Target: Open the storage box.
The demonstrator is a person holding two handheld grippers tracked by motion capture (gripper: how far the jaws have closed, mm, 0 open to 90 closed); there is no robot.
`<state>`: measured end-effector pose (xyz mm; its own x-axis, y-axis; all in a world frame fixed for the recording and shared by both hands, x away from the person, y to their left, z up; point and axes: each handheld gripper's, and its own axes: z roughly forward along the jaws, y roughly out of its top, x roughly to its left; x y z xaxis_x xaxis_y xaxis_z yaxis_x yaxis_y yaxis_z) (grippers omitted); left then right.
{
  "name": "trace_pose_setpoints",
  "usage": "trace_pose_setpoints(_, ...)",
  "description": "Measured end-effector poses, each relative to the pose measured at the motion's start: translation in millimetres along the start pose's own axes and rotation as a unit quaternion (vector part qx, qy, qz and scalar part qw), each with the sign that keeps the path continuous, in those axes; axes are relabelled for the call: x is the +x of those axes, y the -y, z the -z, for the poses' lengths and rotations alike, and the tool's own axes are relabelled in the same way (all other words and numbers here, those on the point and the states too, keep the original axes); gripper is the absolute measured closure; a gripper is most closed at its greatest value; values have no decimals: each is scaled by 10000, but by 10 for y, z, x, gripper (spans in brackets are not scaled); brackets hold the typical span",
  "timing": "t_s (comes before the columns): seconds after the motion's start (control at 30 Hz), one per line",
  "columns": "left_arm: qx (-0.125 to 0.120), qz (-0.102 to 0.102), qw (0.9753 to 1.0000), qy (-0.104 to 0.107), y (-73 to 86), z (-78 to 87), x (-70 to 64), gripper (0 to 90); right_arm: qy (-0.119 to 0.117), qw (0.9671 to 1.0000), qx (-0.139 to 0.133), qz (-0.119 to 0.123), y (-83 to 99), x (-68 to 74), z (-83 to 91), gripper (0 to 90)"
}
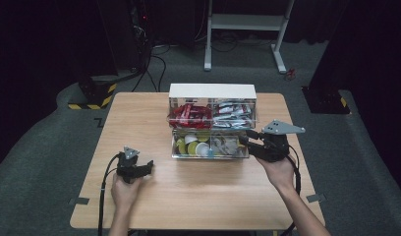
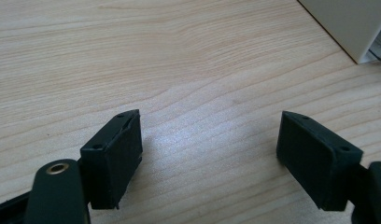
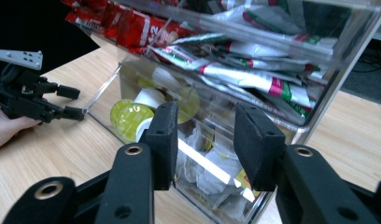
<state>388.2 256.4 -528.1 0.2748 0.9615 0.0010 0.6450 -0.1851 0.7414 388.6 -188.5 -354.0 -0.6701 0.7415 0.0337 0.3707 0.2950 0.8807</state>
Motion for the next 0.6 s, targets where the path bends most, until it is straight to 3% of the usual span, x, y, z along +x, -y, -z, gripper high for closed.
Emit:
trace_pose_setpoints(0.13, -1, 4, 10000, 3, 0, 0, 1, 227, 122, 9999, -50, 85, -75, 4, -33, 549)
trace_pose_setpoints(0.6, 3, 4, 10000, 2, 0, 0, -1, 227, 423, 9987, -140, 241, -170, -19, -188, 553)
